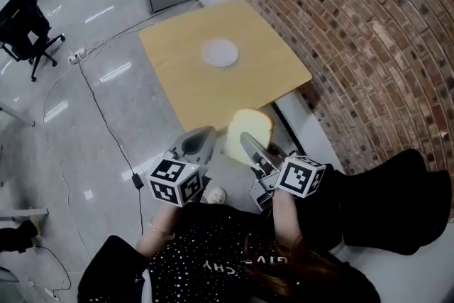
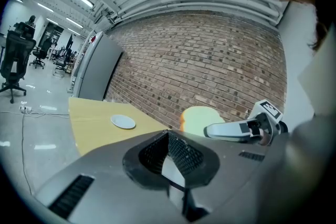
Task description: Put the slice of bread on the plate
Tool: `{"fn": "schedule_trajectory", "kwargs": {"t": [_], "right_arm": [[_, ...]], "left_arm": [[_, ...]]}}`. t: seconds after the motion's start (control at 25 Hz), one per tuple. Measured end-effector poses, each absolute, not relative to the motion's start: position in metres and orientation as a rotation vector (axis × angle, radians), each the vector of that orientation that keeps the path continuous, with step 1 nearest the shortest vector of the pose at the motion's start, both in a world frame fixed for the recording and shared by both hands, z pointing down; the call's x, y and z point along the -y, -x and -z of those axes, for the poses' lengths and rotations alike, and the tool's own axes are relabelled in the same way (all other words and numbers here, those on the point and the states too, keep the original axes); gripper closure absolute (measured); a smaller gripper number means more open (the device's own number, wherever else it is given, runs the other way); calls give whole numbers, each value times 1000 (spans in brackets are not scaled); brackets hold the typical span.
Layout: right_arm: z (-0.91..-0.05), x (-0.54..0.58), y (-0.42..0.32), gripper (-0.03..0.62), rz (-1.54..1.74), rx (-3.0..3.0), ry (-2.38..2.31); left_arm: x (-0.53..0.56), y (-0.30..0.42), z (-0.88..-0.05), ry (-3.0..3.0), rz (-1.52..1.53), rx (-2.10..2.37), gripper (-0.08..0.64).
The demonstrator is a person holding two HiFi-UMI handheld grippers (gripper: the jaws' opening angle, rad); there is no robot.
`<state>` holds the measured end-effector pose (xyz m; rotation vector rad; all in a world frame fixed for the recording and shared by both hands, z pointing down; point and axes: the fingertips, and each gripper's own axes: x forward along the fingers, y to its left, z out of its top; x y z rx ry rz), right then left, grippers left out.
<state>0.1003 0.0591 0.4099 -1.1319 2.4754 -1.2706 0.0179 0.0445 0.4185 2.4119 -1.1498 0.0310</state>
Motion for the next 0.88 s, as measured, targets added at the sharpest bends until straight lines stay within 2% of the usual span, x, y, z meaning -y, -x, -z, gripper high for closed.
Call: {"fn": "schedule_trajectory", "kwargs": {"t": [0.88], "right_arm": [[-416,-65,-116,499,1292,-2402,1199]], "left_arm": [[-45,-11,-416,-2385,4,1198,549]]}}
